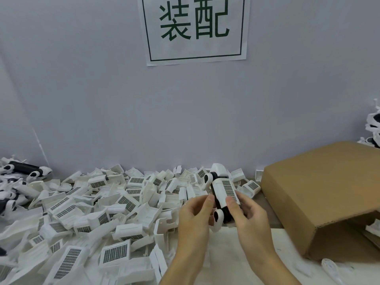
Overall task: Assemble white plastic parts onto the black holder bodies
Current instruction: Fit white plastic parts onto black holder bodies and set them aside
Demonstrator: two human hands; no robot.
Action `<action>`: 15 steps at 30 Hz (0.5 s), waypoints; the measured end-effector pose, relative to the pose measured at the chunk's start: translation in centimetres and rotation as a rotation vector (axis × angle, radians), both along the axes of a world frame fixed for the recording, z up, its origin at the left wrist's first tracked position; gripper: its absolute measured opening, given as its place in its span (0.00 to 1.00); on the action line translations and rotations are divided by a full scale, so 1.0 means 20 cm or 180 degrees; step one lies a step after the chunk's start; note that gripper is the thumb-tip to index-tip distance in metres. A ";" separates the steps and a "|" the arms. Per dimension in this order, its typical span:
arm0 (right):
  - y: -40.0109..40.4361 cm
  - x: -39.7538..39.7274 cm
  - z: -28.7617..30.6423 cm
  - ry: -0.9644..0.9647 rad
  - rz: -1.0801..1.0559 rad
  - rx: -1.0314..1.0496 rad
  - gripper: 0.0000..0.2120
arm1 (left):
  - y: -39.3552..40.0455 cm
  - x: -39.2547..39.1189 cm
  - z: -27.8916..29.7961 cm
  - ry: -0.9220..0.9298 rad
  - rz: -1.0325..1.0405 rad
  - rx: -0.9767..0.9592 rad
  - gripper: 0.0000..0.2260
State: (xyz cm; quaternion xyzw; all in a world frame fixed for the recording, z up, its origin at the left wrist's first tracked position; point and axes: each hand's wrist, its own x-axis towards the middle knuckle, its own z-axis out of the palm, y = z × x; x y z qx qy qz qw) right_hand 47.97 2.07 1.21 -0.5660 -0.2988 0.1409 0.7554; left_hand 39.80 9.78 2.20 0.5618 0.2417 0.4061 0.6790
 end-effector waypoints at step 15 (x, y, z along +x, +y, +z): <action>-0.04 0.04 0.03 -0.0311 0.0446 -0.0026 0.11 | -0.01 -0.01 0.00 -0.0009 -0.0599 -0.0159 0.11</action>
